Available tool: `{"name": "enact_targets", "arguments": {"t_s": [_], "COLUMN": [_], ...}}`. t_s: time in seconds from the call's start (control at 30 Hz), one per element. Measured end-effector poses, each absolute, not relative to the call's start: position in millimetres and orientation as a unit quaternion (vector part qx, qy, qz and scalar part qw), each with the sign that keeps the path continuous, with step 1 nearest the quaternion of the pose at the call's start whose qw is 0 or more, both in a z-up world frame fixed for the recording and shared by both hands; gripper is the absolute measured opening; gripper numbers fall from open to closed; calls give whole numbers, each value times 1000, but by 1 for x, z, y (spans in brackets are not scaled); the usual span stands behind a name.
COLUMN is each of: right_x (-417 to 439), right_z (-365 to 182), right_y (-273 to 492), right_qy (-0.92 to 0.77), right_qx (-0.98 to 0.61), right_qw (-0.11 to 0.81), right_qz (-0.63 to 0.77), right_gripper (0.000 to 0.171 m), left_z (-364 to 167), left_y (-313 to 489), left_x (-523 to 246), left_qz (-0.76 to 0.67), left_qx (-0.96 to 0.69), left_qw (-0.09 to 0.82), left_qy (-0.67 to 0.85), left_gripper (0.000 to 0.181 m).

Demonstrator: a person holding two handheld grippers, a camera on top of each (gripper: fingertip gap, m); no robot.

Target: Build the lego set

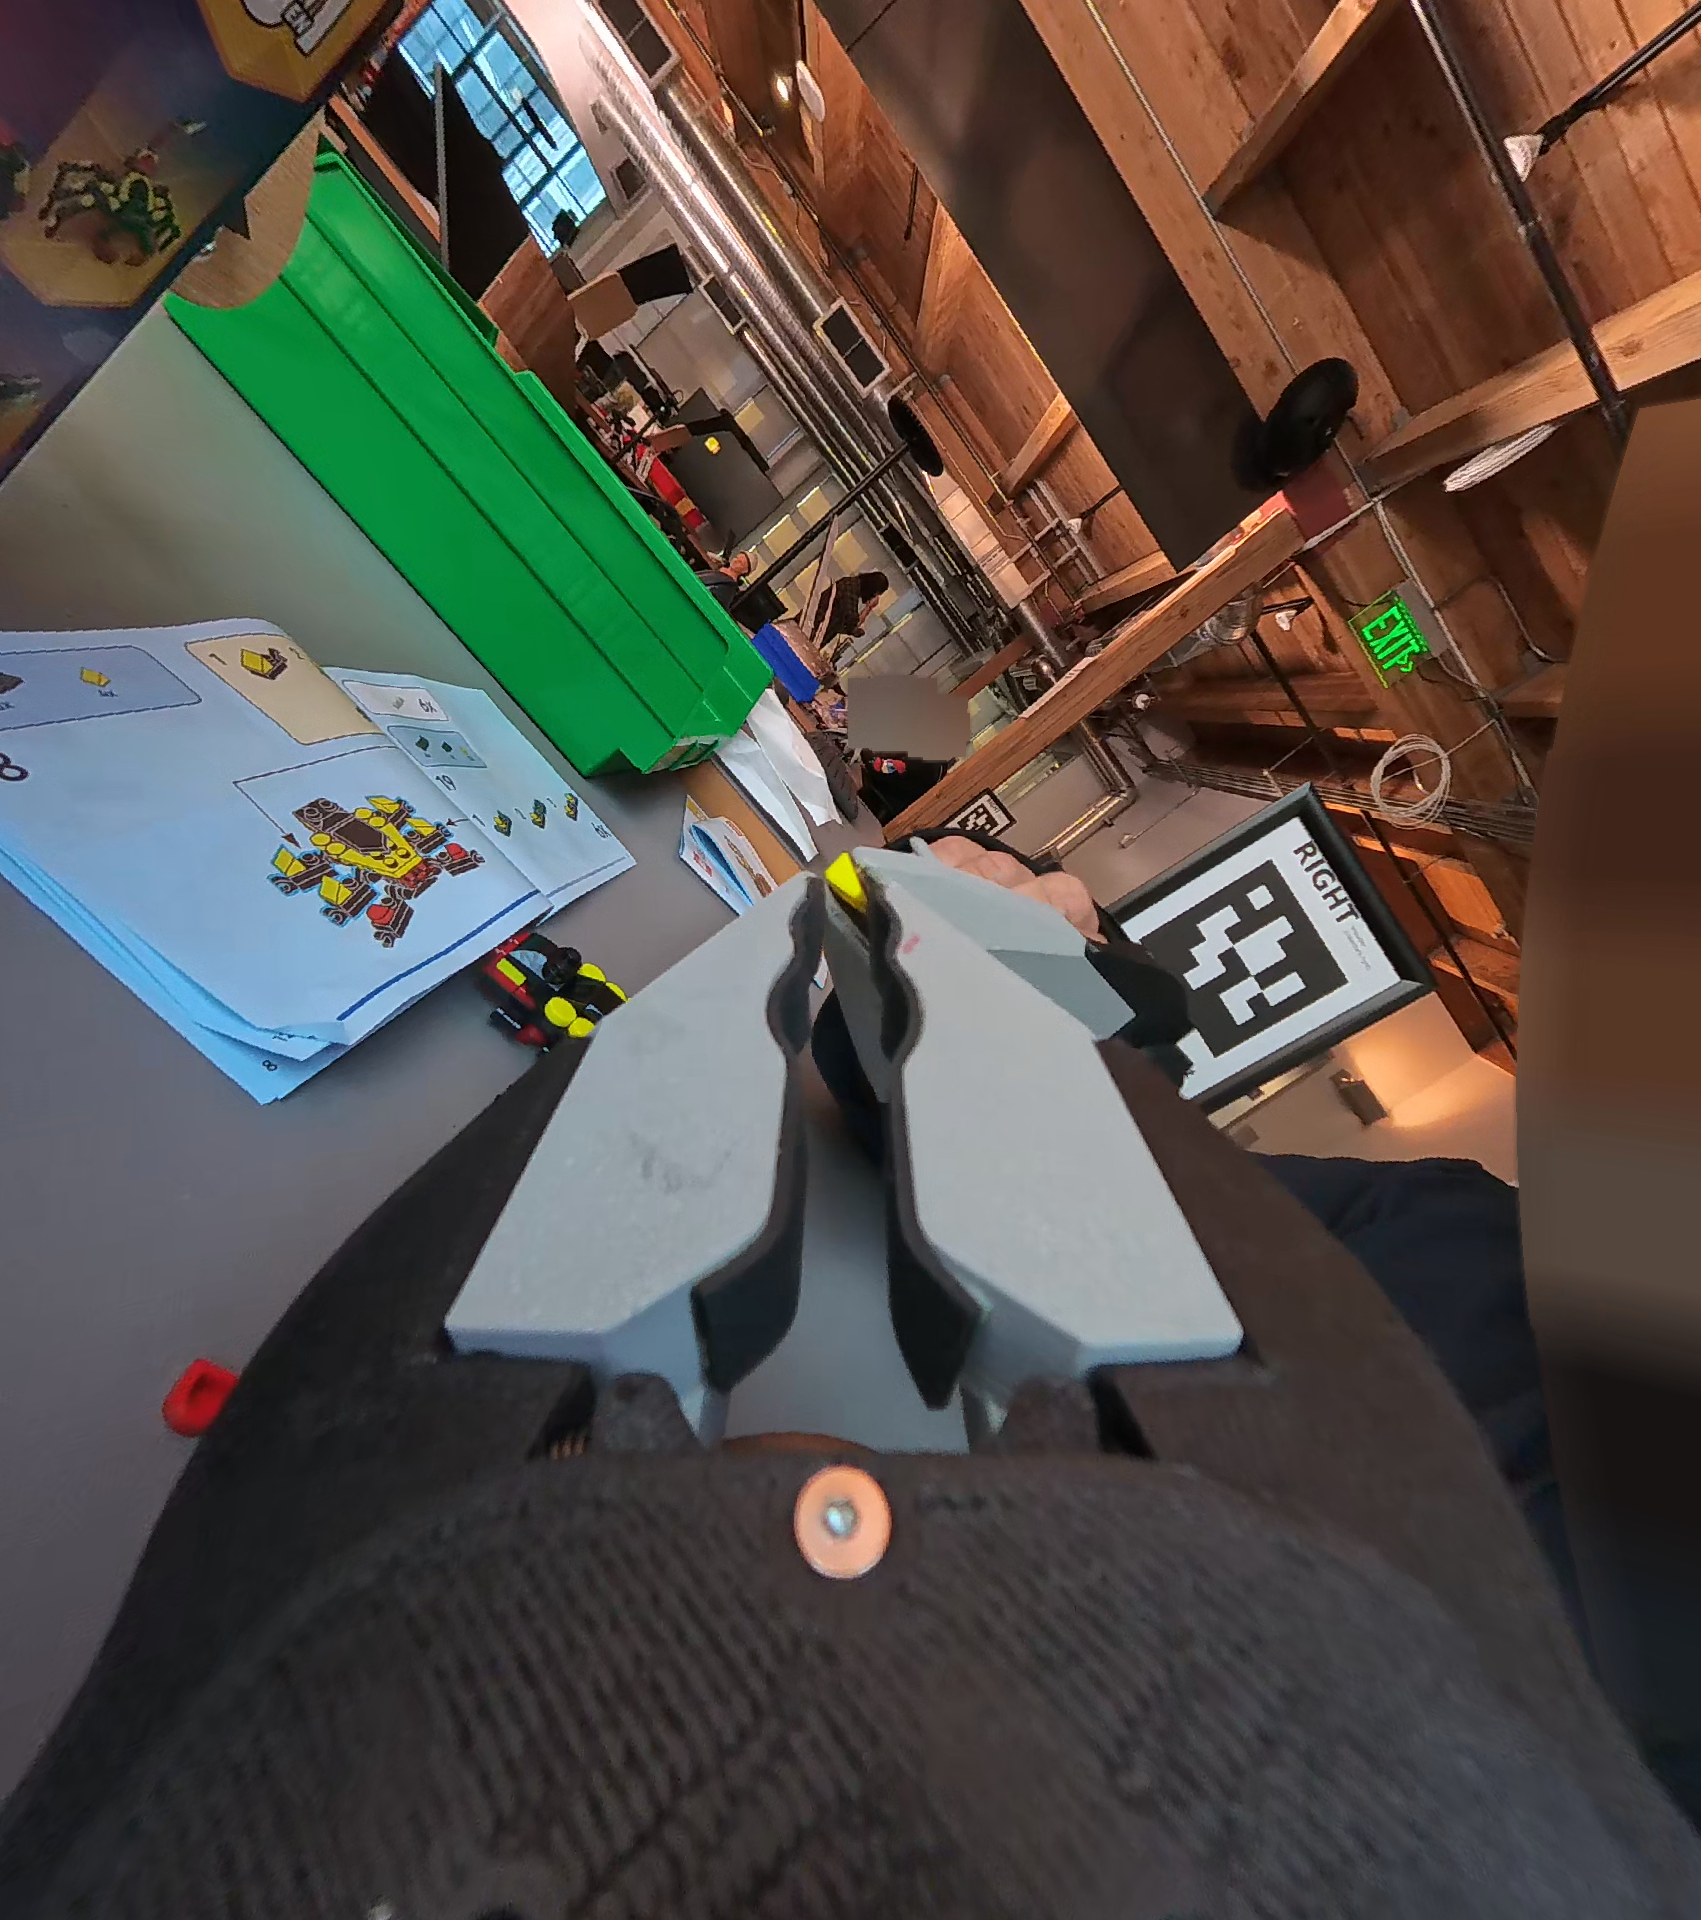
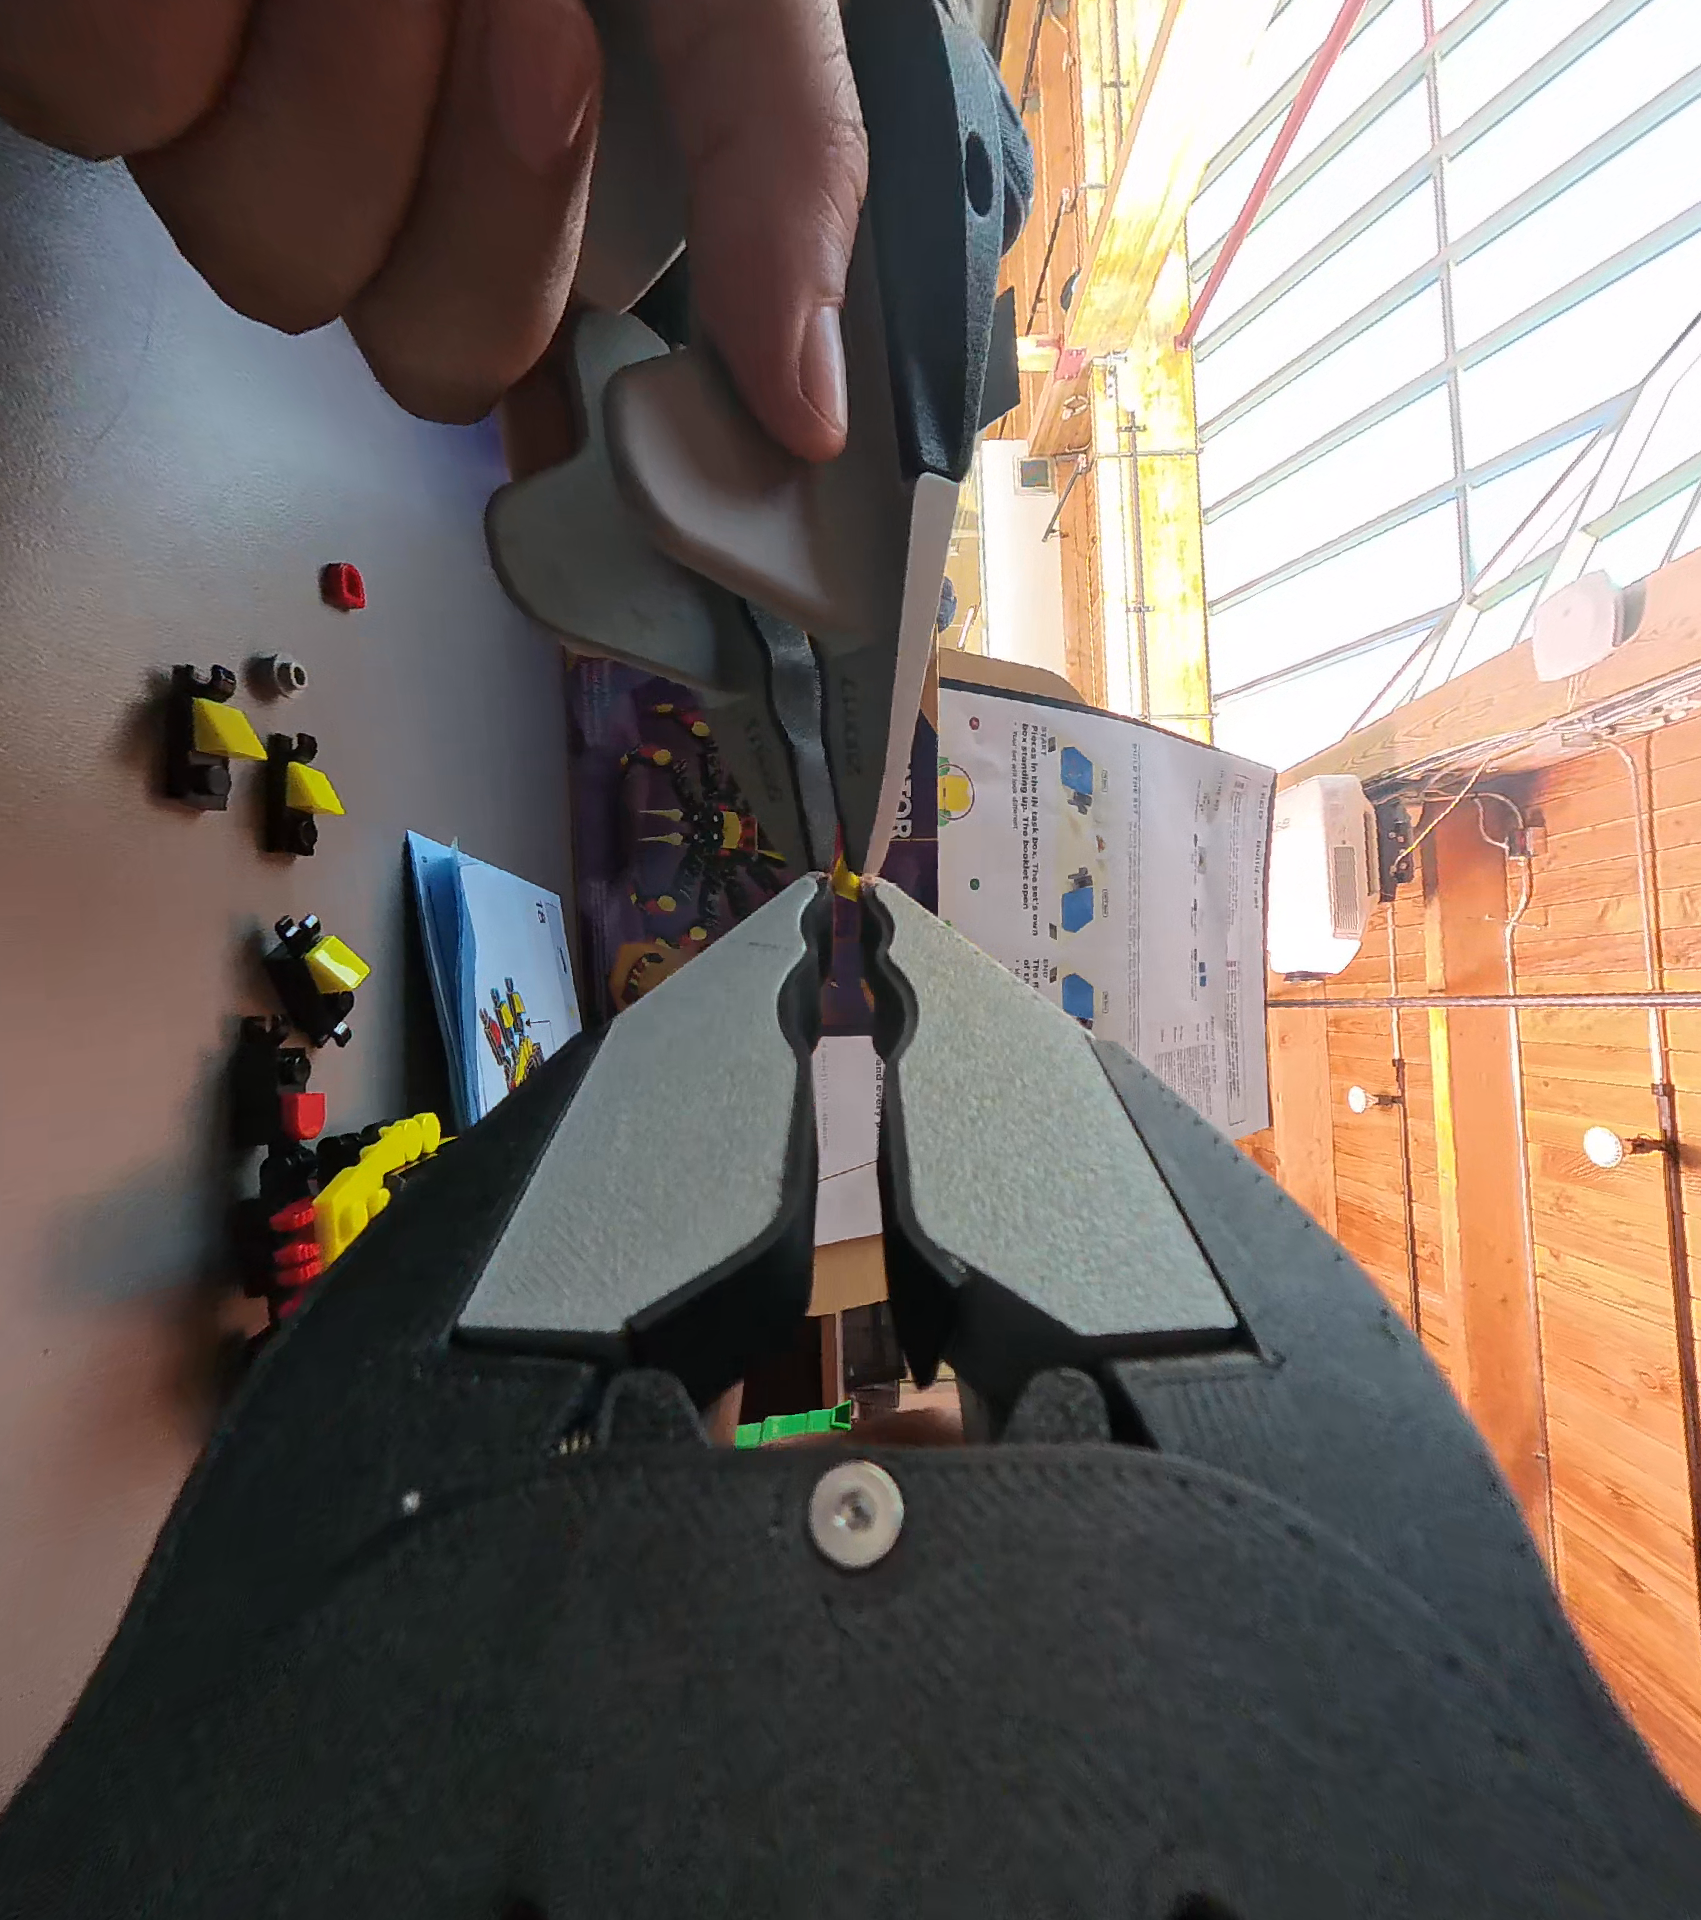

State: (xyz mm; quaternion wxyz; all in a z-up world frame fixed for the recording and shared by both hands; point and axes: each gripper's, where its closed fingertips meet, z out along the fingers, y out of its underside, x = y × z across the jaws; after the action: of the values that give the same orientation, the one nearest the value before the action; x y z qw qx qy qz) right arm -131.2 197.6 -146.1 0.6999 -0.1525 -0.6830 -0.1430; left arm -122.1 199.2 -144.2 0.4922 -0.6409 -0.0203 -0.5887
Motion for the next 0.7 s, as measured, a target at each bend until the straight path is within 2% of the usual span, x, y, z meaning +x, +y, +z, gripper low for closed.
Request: {"name": "enact_targets", "arguments": {"t_s": [0.07, 0.3, 0.5, 0.6, 0.7], "right_x": [-131, -129, -115, -112, -112], "right_z": [-145, -145, -153, -159, -157], "right_y": [197, 197, 192, 182, 176], "right_qy": [-682, -691, -738, -759, -759], "right_qx": [-155, -191, -221, -241, -236], "right_qw": [702, 694, 631, 580, 579], "right_qz": [-137, -67, 97, 170, 180], "right_gripper": [1, 0, 0, 18, 18], "left_z": [-143, -145, -152, -152, -158], "left_y": [199, 199, 196, 189, 178], "left_x": [-123, -124, -122, -114, -99], "left_qz": [-588, -578, -578, -593, -603], "left_qx": [-638, -646, -666, -672, -685], "left_qw": [497, 499, 471, 444, 403], "left_qy": [-18, -10, 7, 27, 64], "left_gripper": [0, 0, 0, 0, 0]}}
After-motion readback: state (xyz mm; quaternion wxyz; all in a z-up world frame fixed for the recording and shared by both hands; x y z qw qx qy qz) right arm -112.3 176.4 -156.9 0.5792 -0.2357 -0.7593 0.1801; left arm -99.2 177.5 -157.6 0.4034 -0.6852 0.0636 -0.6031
